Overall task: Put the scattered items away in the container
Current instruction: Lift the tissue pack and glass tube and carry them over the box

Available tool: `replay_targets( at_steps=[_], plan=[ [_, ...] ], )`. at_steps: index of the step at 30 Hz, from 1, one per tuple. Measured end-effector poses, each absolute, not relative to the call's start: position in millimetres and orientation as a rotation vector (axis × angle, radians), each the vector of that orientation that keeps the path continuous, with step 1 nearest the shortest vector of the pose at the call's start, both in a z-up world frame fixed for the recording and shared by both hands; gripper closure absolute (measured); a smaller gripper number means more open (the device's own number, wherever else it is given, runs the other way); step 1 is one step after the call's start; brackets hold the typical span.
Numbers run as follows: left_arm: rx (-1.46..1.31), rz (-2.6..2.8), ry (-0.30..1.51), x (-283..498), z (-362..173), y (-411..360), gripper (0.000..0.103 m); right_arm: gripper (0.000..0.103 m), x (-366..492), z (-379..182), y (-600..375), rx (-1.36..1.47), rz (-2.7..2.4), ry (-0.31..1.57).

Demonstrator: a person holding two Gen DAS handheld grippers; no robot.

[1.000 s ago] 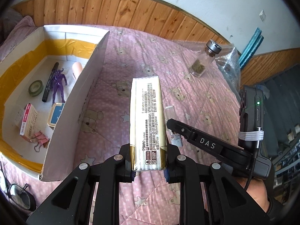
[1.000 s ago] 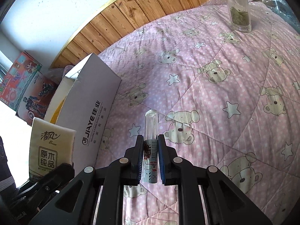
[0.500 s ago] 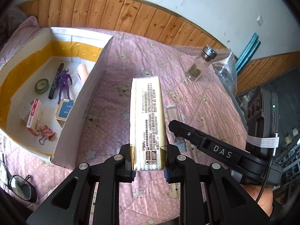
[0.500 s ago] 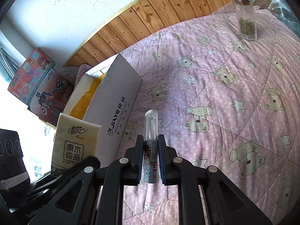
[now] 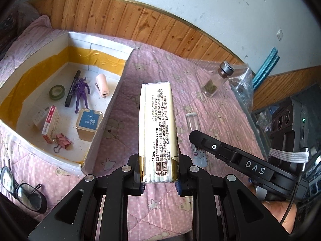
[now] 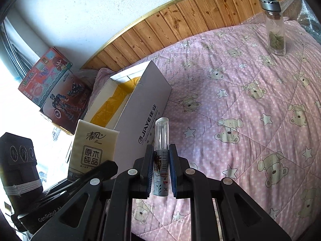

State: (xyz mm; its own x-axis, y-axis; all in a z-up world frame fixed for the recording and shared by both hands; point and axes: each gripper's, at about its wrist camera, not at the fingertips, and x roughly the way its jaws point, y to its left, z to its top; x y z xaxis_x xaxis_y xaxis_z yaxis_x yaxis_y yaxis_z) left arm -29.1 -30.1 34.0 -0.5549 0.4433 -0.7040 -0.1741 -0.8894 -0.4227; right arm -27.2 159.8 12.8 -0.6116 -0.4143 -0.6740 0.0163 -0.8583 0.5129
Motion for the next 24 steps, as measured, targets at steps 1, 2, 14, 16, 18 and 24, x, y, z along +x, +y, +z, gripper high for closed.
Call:
replay_targets(
  at_steps=[1,2,14,16,18,24],
  plan=[
    [-1.232,2.459,-0.443,-29,35,-33,0.081,0.087,-27,15,158,1.227,-2.523,-0.681],
    [-1.226,2.46,-0.448,-29,37,-35,0.081,0.087,-27,17,156,1.221,-2.523,-0.675],
    [-1.188,2.494,-0.524,-31,45,-63,0.081,0.087,-29,41,129,1.165,-2.499,-0.599],
    [-1.182,2.5,-0.539,-32,47,-69,0.081,0.087,-29,45,123,1.155,-2.496,-0.578],
    [-1.176,2.508,-0.551,-32,48,-74,0.081,0.087,-31,49,118,1.148,-2.49,-0.565],
    [-1.167,2.525,-0.605,-34,48,-93,0.081,0.087,-35,57,102,1.132,-2.471,-0.528]
  ],
)
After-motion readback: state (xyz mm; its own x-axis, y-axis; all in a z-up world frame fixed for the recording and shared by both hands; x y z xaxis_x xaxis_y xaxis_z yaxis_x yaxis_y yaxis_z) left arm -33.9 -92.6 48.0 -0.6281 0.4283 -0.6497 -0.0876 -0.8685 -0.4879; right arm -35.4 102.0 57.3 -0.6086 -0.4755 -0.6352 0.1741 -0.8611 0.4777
